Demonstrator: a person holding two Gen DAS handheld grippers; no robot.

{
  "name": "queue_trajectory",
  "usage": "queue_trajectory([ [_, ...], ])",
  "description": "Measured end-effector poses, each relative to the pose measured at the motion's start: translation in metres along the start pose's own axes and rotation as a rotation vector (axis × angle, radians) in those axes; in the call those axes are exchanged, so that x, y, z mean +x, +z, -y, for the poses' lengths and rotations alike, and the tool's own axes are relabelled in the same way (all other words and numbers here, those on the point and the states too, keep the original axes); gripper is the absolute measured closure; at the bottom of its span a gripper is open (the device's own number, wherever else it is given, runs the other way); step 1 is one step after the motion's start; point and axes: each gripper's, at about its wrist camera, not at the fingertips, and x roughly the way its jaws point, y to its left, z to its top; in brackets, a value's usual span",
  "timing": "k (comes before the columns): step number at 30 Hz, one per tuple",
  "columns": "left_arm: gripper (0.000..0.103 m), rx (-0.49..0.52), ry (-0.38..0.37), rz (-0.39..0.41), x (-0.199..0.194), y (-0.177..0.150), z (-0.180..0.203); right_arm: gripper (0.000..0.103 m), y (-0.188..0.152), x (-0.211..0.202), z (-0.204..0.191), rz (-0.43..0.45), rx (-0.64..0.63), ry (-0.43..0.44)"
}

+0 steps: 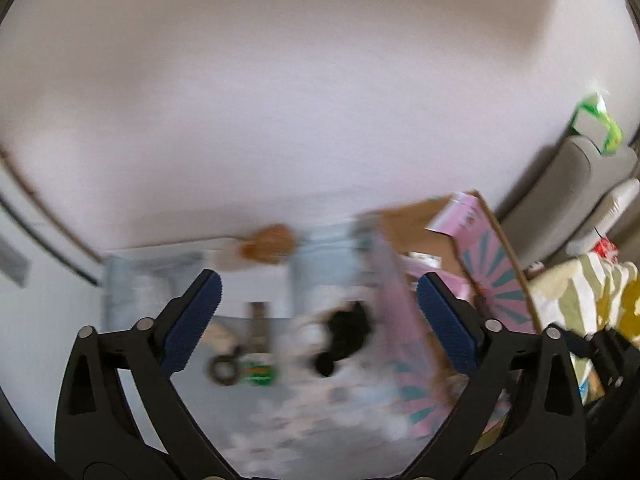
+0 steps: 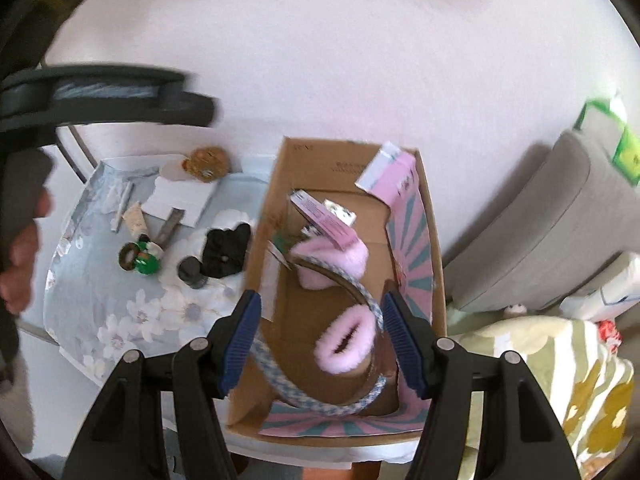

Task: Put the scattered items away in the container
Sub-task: 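Move both tools back over the table toward the remaining items, then grasp the brown hair tie with the left gripper while the right grasps the black round jar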

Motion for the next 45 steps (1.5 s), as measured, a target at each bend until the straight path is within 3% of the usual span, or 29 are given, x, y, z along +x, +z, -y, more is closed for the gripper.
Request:
queue_trajectory([
  [8, 0.001, -0.072, 0.172, 0.036, -0.042, -0.016, -0.121, 0.044, 0.022, -0.011, -0.056, 0.05, -0.029, 0.081],
  [12, 0.001, -0.089, 0.187, -0.012, -0.025, -0.045, -0.165, 0.044, 0.022, 0.01, -0.085, 0.026, -0.013, 0.135],
  [15, 0.001, -0.076, 0.161, -0.043, -0.003, -0.073, -0.178, 0.044, 0.014, 0.036, -0.107, 0.013, -0.004, 0.148],
  [20, 0.001, -0.017, 0.127, -0.107, 0.047, -0.119, -0.173, 0.044, -0.011, 0.074, -0.137, 0.023, 0.002, 0.161],
  [24, 0.001, -0.053, 0.075, -0.157, 0.083, -0.141, -0.172, 0.044, -0.029, 0.101, -0.147, 0.007, 0.031, 0.132],
  [35, 0.001, -0.064, -0.084, -0.208, 0.137, -0.134, -0.153, 0.044, -0.039, 0.155, -0.143, -0.039, 0.121, 0.081],
  [40, 0.001, 0.02, -0.113, -0.221, 0.143, -0.138, -0.125, 0.044, -0.033, 0.163, -0.14, -0.037, 0.13, 0.074],
  [45, 0.001, -0.001, -0.145, -0.24, 0.156, -0.144, -0.121, 0.044, -0.031, 0.168, -0.14, -0.04, 0.116, 0.072],
])
